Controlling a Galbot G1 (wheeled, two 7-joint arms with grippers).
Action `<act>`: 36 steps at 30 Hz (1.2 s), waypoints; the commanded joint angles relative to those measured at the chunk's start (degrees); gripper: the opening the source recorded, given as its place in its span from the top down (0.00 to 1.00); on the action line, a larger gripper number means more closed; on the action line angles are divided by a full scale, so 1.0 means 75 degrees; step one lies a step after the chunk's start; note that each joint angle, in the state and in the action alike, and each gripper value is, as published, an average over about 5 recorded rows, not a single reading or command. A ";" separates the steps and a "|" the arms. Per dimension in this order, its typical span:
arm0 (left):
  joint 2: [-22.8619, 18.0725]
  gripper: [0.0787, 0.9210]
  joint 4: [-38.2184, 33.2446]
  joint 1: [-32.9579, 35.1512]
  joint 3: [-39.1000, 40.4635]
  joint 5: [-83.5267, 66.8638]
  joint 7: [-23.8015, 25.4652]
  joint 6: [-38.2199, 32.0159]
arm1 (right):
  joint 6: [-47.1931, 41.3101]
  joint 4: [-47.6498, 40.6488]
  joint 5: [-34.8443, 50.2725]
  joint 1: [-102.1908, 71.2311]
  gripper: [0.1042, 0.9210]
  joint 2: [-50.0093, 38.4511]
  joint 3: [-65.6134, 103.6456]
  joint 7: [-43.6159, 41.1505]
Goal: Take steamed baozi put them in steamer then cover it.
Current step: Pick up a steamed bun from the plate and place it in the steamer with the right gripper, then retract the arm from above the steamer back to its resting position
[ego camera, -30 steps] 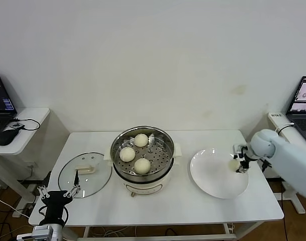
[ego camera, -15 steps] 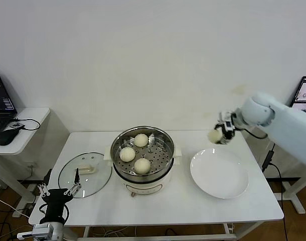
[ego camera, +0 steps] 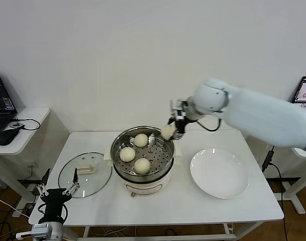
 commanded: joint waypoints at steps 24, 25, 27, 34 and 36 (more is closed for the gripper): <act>-0.0090 0.12 -0.0003 -0.0026 0.0050 0.0016 -0.0009 -0.0028 | -0.0274 -0.1282 -0.0637 -0.1362 0.30 0.1105 0.0061 0.0638; -0.0087 0.12 -0.0002 -0.0028 0.0046 0.0014 -0.0011 -0.0028 | -0.0258 -0.1227 -0.0643 -0.1344 0.27 0.1035 0.0153 0.0669; -0.0084 0.12 0.0002 -0.0031 0.0042 0.0012 -0.0013 -0.0027 | -0.0216 -0.1047 -0.0629 -0.1304 0.22 0.0829 0.0405 0.0782; -0.0069 0.12 0.0064 -0.0058 0.0044 -0.0009 -0.0038 -0.0026 | 0.0024 0.0150 0.0005 -0.1722 0.12 -0.0449 0.1703 0.2210; -0.0068 0.12 0.0094 -0.0084 0.0058 -0.0013 -0.0071 -0.0011 | 0.0235 0.0629 0.0356 -0.2256 0.12 -0.0894 0.2260 0.3275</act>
